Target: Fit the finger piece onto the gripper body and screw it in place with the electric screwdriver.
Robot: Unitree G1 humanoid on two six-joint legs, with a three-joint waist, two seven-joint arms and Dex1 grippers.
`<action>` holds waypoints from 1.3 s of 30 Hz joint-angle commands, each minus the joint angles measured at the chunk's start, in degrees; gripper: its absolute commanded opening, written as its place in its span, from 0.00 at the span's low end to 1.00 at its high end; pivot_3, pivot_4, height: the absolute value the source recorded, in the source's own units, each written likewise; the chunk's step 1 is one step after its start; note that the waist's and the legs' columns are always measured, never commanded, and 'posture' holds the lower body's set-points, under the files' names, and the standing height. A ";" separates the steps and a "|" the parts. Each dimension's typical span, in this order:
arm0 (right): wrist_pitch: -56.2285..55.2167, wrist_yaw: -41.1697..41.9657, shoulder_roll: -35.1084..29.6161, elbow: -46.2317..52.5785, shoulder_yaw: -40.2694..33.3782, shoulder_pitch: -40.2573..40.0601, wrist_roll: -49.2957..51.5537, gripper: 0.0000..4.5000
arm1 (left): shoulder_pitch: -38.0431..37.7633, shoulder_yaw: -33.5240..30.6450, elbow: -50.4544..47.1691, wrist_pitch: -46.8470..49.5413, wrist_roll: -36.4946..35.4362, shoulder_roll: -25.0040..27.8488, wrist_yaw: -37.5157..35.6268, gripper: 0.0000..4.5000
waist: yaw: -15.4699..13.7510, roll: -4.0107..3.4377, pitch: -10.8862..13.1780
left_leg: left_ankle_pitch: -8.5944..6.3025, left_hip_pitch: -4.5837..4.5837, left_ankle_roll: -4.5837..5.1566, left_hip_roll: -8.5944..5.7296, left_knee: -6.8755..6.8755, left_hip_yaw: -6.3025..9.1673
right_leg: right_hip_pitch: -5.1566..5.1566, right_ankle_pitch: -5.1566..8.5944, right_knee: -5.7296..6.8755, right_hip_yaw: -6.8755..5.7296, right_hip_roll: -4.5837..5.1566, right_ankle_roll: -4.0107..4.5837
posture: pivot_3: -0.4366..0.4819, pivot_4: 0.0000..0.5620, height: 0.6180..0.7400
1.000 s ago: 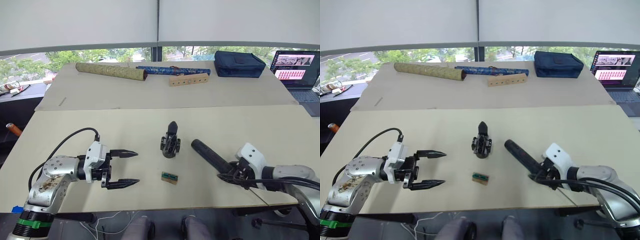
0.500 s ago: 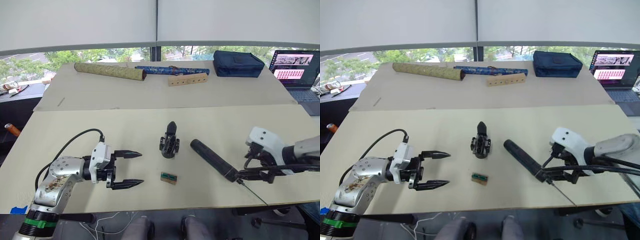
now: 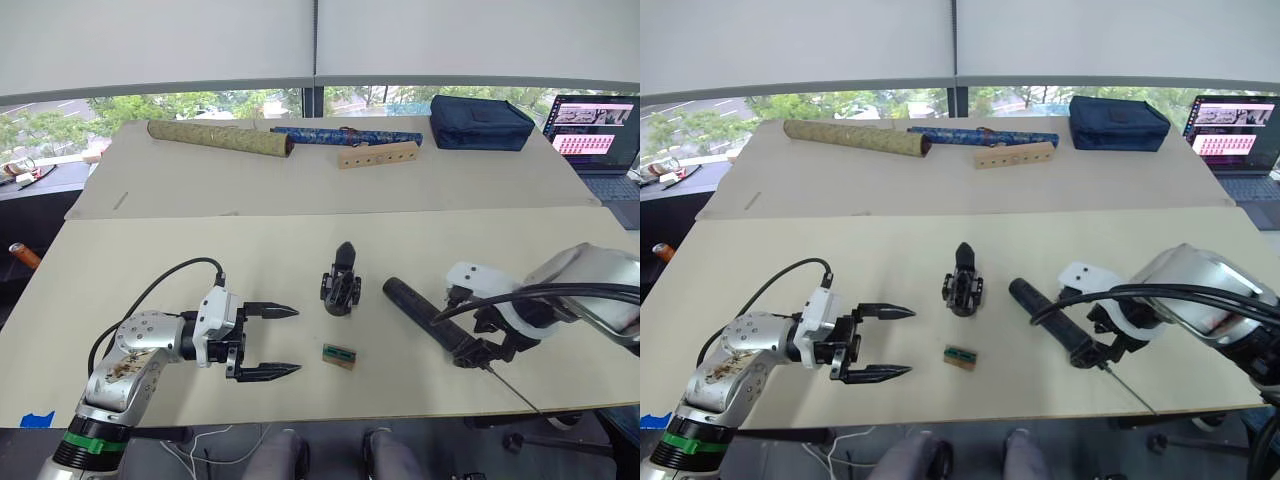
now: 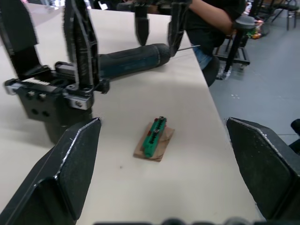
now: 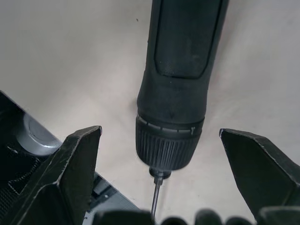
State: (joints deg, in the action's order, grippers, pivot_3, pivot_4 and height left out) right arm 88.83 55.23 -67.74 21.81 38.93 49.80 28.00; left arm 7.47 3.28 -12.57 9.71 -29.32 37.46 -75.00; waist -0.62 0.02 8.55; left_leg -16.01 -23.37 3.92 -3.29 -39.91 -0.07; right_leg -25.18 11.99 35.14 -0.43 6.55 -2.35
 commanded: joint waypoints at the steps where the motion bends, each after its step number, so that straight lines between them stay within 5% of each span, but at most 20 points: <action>1: -2.04 -0.99 0.21 -2.54 3.04 1.09 -3.01 0.99 | -0.14 -0.17 -2.34 -0.27 -0.79 0.15 0.02 1.00 | -0.08 0.00 0.00 | 0.00 0.00 0.00 0.00 0.00 0.01 | 0.01 0.00 0.00 -0.02 0.00 0.00 | 0.48 0.27 1.00; 8: -2.60 -2.75 4.84 -6.52 4.28 1.03 -5.00 0.99 | -0.23 -0.21 -2.37 -0.25 -0.71 0.20 0.16 1.00 | 0.29 0.13 -0.08 | 0.03 0.11 -0.04 0.04 -0.01 0.01 | 0.07 -0.05 0.06 -0.03 -0.08 0.07 | 0.48 0.27 1.00; 16: -3.82 -3.55 6.03 -6.98 3.42 -0.55 -5.94 0.45 | -0.80 -0.40 -2.81 -0.24 -0.67 0.53 0.23 1.00 | 0.61 0.39 -0.21 | 0.03 0.27 -0.02 0.08 -0.01 0.04 | 0.16 -0.10 0.15 -0.07 -0.10 0.14 | 0.48 0.27 1.00; 19: -6.70 -2.96 4.80 -5.68 0.58 -2.08 -6.08 0.42 | -0.82 -0.41 -2.77 -0.21 -0.67 0.73 0.05 1.00 | 0.61 0.43 -0.24 | 0.07 0.26 -0.09 0.09 0.00 0.05 | 0.15 -0.10 0.14 -0.12 -0.12 0.14 | 0.48 0.27 1.00; 25: -5.89 -1.52 3.54 -1.05 -18.96 -7.55 0.53 0.42 | -0.32 -0.90 -1.71 -0.40 -0.84 1.67 -1.02 1.00 | 0.43 0.37 -0.19 | 0.07 0.12 -0.07 0.07 0.00 0.01 | 0.00 -0.11 0.19 -0.09 -0.10 0.13 | 0.48 0.27 1.00; 34: -11.21 2.62 13.36 9.68 -63.70 -23.47 18.09 0.42 | 0.85 -0.45 2.13 -1.88 0.66 3.16 -3.79 1.00 | -0.93 0.35 -0.18 | 0.03 0.08 0.00 0.06 0.03 0.10 | 0.10 -0.11 0.10 -0.28 -0.25 0.11 | 0.48 0.27 1.00; 39: -20.23 0.30 24.58 17.75 -71.70 -30.11 26.14 0.42 | 1.53 1.51 5.24 -5.74 3.90 3.32 -5.64 1.00 | -0.75 0.37 -0.19 | -0.05 0.14 0.19 0.02 -0.04 0.03 | 0.17 -0.17 0.09 -0.16 -0.24 0.03 | 0.48 0.27 1.00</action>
State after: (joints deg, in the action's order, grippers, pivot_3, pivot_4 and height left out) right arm 73.98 55.72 -44.67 35.97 -29.54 19.94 50.71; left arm 8.61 4.15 -7.52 5.77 -26.30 40.54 -79.77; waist -1.37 0.39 8.36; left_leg -16.17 -23.18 4.30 -3.24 -39.95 -0.02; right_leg -24.96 11.82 35.23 -0.59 6.30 -2.33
